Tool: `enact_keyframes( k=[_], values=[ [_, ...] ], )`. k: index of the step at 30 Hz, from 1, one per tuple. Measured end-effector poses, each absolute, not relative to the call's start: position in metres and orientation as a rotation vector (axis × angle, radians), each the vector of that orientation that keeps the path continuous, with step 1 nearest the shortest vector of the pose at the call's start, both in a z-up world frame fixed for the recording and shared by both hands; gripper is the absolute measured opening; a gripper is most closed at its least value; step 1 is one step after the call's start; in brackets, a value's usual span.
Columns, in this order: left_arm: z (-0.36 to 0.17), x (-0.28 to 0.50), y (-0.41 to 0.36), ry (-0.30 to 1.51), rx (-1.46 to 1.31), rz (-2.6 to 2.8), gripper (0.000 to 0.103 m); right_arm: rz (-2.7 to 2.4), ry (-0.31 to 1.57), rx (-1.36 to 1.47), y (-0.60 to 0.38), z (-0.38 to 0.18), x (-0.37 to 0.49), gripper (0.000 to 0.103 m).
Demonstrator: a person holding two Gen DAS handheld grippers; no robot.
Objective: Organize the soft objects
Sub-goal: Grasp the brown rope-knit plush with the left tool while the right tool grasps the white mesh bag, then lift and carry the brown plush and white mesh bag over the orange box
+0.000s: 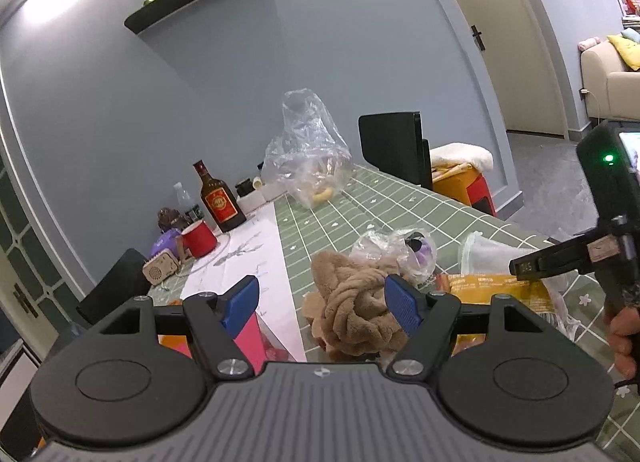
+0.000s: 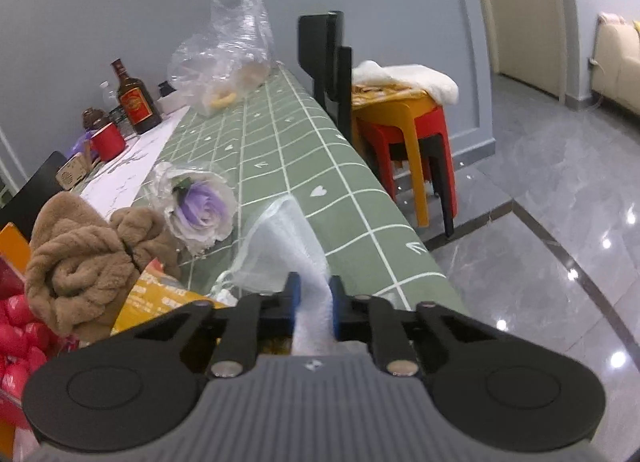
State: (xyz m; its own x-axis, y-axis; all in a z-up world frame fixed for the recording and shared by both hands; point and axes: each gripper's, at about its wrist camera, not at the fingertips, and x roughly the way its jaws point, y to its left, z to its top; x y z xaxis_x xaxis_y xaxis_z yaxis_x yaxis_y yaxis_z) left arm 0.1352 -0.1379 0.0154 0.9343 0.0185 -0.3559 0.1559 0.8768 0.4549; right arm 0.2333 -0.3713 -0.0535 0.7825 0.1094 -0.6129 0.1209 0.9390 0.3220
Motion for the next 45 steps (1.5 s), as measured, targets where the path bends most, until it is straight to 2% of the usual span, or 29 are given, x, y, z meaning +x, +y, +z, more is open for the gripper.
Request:
enact_keyframes(
  k=[10, 17, 22, 24, 26, 29, 32, 37, 45],
  values=[
    [0.001, 0.17, -0.145, 0.372, 0.502, -0.112, 0.084, 0.108, 0.566, 0.486, -0.377, -0.043, 0.221, 0.007],
    [-0.022, 0.225, -0.143, 0.548, 0.414, -0.041, 0.084, 0.155, 0.557, 0.53, -0.375, -0.043, 0.222, 0.007],
    [-0.029, 0.23, -0.14, 0.56, 0.376, -0.031, 0.085, 0.16, 0.552, 0.539, -0.375, -0.041, 0.222, 0.007],
    [-0.031, 0.228, -0.142, 0.548, 0.385, -0.02, 0.071, 0.157, 0.549, 0.529, -0.375, -0.041, 0.221, 0.007],
    [-0.031, 0.227, -0.143, 0.565, 0.36, -0.039, 0.043, 0.149, 0.546, 0.531, -0.375, -0.041, 0.221, 0.007],
    [-0.028, 0.228, -0.142, 0.581, 0.318, -0.027, 0.032, 0.161, 0.53, 0.557, -0.378, -0.041, 0.218, 0.007],
    [-0.022, 0.224, -0.14, 0.584, 0.318, -0.032, 0.026, 0.175, 0.509, 0.586, -0.382, -0.039, 0.216, 0.007],
    [-0.011, 0.218, -0.131, 0.593, 0.262, -0.061, 0.024, 0.141, 0.418, 0.642, -0.395, -0.035, 0.206, 0.007],
    [0.003, 0.201, -0.127, 0.554, 0.231, -0.096, 0.024, 0.167, 0.425, 0.647, -0.392, -0.036, 0.208, 0.006]
  ],
)
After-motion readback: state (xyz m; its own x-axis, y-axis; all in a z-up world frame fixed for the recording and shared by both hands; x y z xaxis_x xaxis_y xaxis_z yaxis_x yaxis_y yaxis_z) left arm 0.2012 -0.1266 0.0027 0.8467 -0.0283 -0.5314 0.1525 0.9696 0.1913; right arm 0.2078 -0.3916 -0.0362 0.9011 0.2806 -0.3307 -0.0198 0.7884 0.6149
